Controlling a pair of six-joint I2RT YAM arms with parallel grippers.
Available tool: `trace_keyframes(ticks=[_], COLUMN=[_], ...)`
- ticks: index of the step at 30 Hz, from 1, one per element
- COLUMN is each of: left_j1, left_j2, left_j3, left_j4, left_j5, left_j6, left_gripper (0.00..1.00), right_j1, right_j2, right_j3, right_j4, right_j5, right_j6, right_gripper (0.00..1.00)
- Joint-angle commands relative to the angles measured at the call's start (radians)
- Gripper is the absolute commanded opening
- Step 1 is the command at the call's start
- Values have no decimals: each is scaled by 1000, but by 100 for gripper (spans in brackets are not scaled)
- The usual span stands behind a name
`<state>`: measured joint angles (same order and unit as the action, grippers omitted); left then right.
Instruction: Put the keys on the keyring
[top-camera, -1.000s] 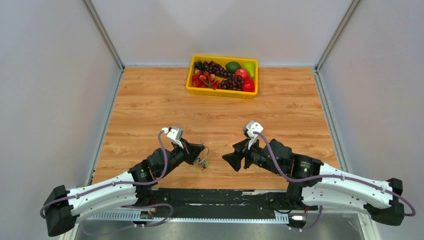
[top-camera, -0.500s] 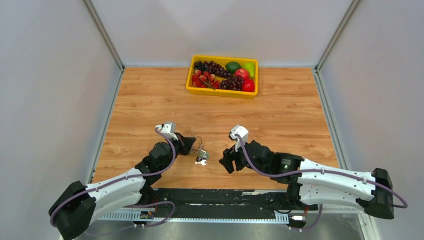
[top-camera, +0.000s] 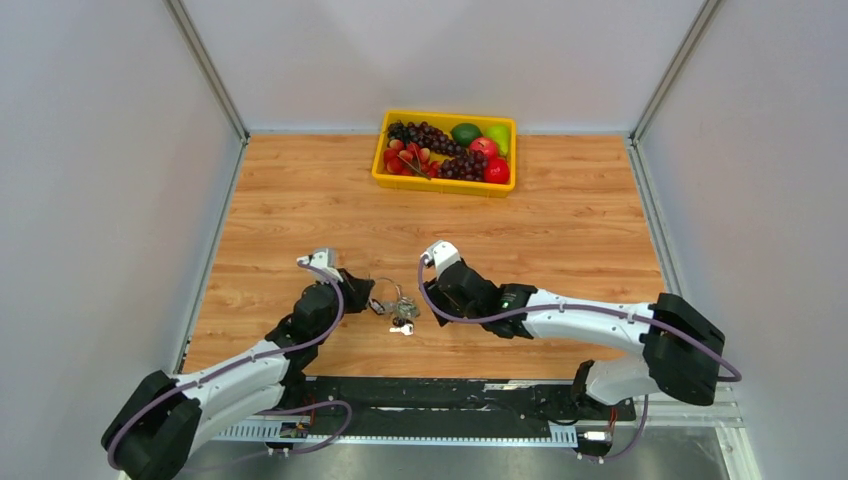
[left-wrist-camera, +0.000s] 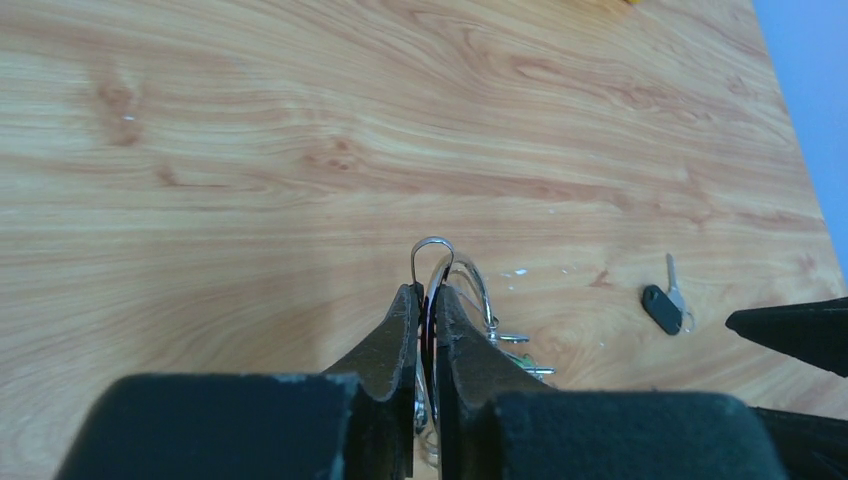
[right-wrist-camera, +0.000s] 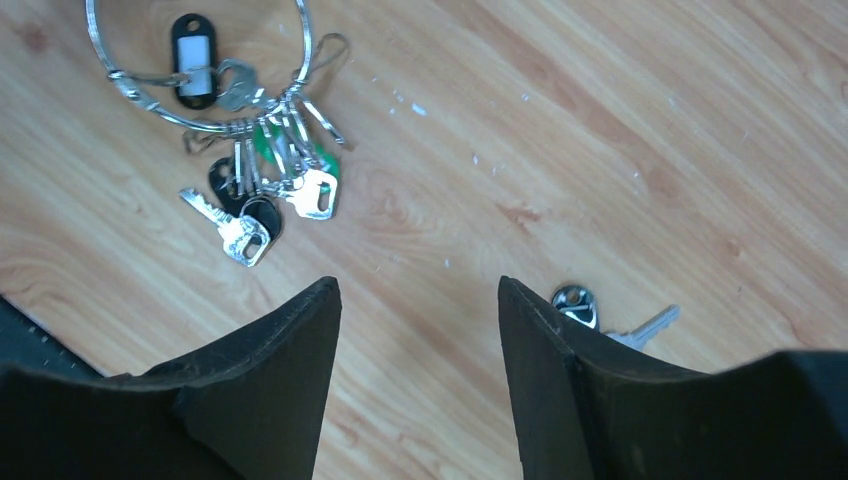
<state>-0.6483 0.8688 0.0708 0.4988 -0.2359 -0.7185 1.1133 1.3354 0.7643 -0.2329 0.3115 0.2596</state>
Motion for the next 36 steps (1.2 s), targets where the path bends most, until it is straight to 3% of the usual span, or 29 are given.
trace_keyframes(ticks=[1, 3, 7, 8, 10, 21, 31, 36], left_j1=[55, 67, 78, 79, 82, 82, 82, 81], left_j2=[-108, -159, -213, -213, -207, -293, -388, -407], left_j3=[2, 7, 11, 15, 16, 43, 69, 67], left_j4=[-137, -213, -303, -311, -310, -350, -433, -440], left_j5=[-8, -11, -7, 4, 18, 73, 104, 119], left_j6=[-36, -48, -70, -70, -73, -51, -13, -6], left_gripper=[14, 24, 55, 84, 98, 100, 100, 100], right_j1=[-47, -70, -91, -95, -102, -196, -205, -210], right_j2=[59, 82, 125, 139, 175, 308, 405, 441], right_j3=[72, 80, 86, 93, 117, 160, 213, 219], right_j4=[128, 156, 221, 239, 259, 294, 333, 379], right_j5=[-55, -98, -179, -193, -221, -428, -530, -505], right_j6=[-92, -132, -210, -229, -253, -420, -496, -530], right_gripper=[61, 61, 62, 63, 63, 58, 54, 50])
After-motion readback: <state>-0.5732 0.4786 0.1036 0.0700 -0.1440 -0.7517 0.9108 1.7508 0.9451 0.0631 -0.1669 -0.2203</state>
